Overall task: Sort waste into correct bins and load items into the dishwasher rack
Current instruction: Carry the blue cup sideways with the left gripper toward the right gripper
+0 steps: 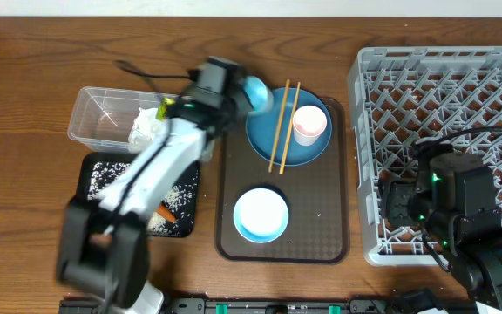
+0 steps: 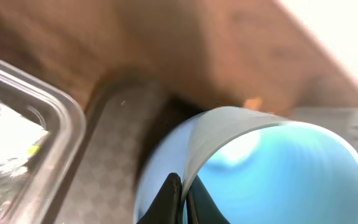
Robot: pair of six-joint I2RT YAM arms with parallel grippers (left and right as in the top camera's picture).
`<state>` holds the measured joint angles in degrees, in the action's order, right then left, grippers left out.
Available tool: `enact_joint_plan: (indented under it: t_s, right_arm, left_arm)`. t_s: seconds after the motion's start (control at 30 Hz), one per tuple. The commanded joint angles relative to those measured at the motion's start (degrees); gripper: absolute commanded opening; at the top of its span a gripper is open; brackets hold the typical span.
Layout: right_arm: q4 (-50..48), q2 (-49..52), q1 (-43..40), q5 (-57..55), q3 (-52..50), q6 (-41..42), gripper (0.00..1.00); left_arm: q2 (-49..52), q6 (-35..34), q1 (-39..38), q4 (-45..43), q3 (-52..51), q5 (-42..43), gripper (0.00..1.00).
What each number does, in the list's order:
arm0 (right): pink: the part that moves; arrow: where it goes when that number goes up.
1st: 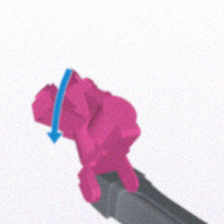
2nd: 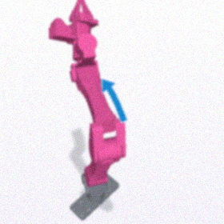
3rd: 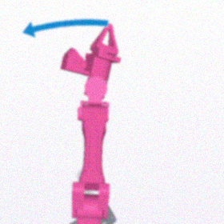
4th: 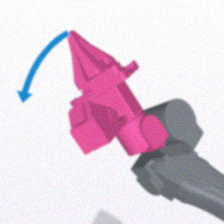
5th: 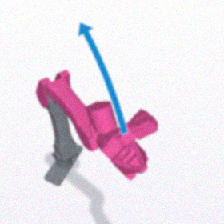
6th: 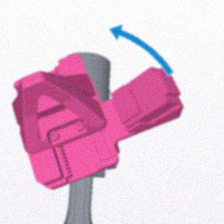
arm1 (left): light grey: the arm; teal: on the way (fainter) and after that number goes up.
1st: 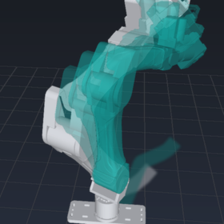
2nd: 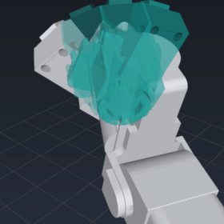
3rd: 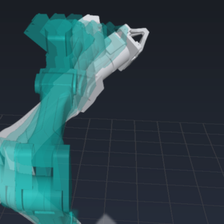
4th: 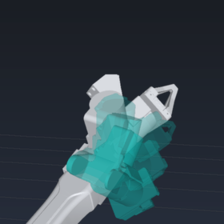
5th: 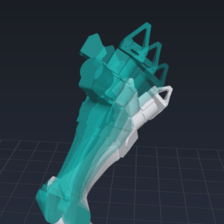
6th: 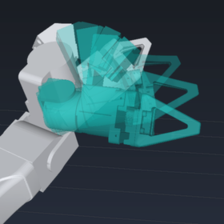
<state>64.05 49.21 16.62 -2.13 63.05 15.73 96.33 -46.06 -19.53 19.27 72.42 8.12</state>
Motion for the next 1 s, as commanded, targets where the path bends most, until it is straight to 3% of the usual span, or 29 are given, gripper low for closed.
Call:
enact_joint_plan:
  t_s: [0.0,0.2,0.3,0.43,0.77,0.97]
  right_arm:
    - [-0.26,-0.20,-0.94,2.60,0.92,-0.50,0.57]
    - [0.46,-0.26,-0.90,6.99,0.92,2.32,0.65]
    - [0.66,-0.26,-0.90,14.84,0.92,-4.35,0.67]
    - [2.71,-0.24,-0.90,22.14,0.92,-9.20,0.66]
    - [6.12,-0.24,-0.90,26.21,0.92,-16.61,0.64]
    - [2.99,-0.24,-0.90,39.85,0.92,-27.36,0.66]
  left_arm:
    - [-7.74,1.42,1.90,2.16,0.35,8.79,0.06]
    - [-14.73,2.38,4.59,11.41,0.35,22.82,0.06]
    - [-15.10,6.56,5.11,17.07,0.35,28.70,0.06]
    - [-14.84,12.15,5.11,24.96,0.33,28.33,0.06]
    - [-16.02,12.63,5.11,25.86,0.33,32.96,0.06]
    - [-15.98,13.40,5.11,25.64,0.33,52.11,0.06]
